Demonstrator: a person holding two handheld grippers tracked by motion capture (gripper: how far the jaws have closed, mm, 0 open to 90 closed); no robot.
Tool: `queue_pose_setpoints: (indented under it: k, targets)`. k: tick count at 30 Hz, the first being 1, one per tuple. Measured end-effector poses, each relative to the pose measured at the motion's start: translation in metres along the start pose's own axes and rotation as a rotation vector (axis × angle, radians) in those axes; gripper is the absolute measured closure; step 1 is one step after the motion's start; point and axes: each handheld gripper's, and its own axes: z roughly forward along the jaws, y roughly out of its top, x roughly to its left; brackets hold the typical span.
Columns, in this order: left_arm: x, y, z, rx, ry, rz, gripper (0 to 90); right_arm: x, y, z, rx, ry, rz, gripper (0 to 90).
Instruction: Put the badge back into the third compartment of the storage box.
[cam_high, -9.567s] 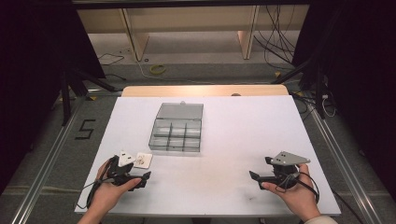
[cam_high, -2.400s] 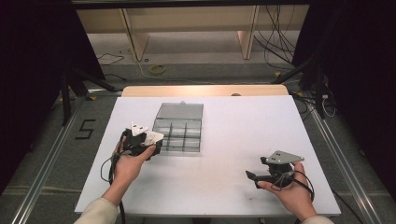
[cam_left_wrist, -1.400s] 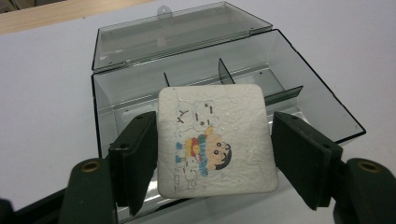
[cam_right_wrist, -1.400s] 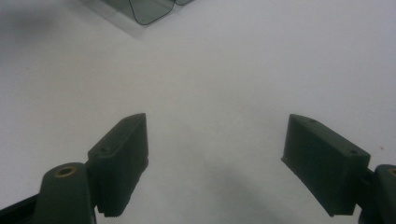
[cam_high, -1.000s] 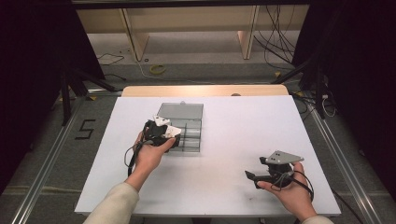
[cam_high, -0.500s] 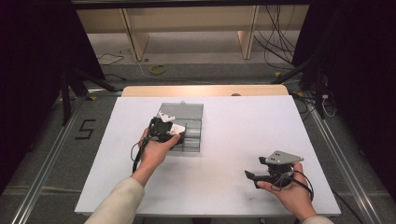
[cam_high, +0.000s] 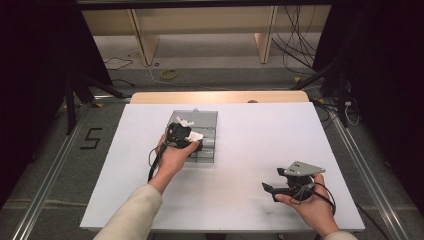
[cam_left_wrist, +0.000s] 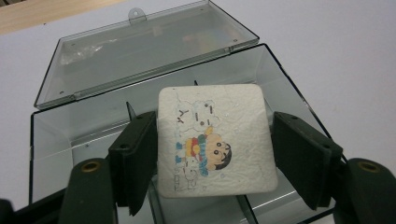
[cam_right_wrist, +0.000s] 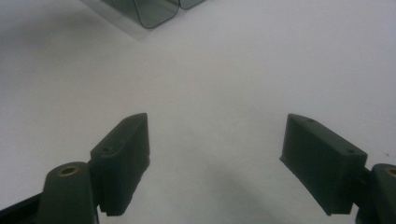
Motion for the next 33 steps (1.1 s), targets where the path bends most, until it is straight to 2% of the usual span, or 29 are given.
queue_pose_setpoints:
  k: [19, 33]
  targets:
    - [-0.009, 0.010, 0.021, 0.040, -0.007, -0.017, 32.7, 0.000, 0.000, 0.000, -0.007, 0.005, 0.003, 24.1]
    - [-0.016, 0.015, 0.031, 0.059, -0.031, -0.025, 32.7, -0.001, 0.000, 0.001, -0.010, 0.009, 0.003, 24.0]
